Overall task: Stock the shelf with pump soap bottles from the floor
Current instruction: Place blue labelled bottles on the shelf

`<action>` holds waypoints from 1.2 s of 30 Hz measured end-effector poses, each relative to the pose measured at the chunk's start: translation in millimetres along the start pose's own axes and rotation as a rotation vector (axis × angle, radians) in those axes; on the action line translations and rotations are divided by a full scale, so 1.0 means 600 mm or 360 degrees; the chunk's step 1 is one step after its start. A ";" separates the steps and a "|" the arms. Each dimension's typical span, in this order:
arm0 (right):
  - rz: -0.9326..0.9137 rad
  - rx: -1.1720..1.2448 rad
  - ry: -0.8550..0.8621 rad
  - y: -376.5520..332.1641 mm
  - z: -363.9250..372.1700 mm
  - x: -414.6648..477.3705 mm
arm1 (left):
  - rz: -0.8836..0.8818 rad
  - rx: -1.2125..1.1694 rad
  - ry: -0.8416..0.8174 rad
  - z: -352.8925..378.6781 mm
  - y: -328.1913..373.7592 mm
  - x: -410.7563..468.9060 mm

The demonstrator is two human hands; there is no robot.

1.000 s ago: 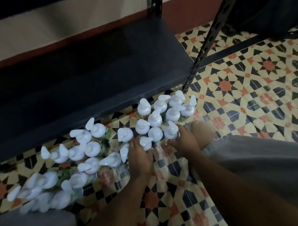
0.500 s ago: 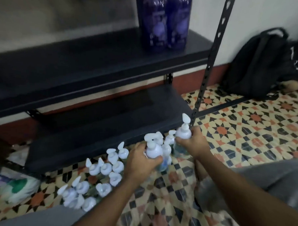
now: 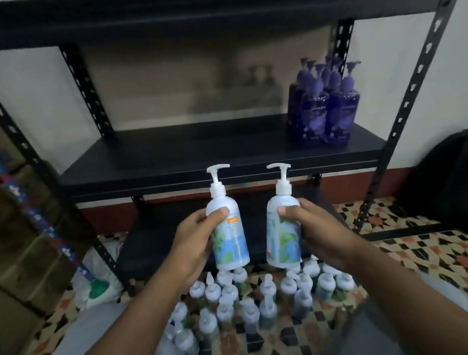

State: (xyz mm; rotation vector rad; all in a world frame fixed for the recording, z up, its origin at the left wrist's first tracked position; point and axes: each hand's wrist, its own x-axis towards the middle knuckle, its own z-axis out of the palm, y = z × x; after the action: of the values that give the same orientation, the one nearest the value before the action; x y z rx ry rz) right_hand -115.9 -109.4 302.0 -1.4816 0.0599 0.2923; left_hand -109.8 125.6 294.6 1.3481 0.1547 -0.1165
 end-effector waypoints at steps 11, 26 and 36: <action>0.0163 0.0591 0.0066 0.040 0.082 0.044 | -0.0282 -0.0323 -0.0113 0.011 -0.031 0.015; -0.0079 0.0201 0.0101 0.059 0.065 0.050 | 0.0021 -0.0021 -0.0020 0.001 -0.048 0.022; -0.0128 0.0074 0.0259 0.055 0.071 0.029 | 0.0262 0.0256 0.0100 0.005 -0.056 -0.005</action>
State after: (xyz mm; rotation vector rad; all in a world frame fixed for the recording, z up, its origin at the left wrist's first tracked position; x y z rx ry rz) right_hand -112.5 -62.8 270.3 -1.4557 0.1363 0.1045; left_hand -118.2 115.1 263.3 1.5200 0.0880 0.0535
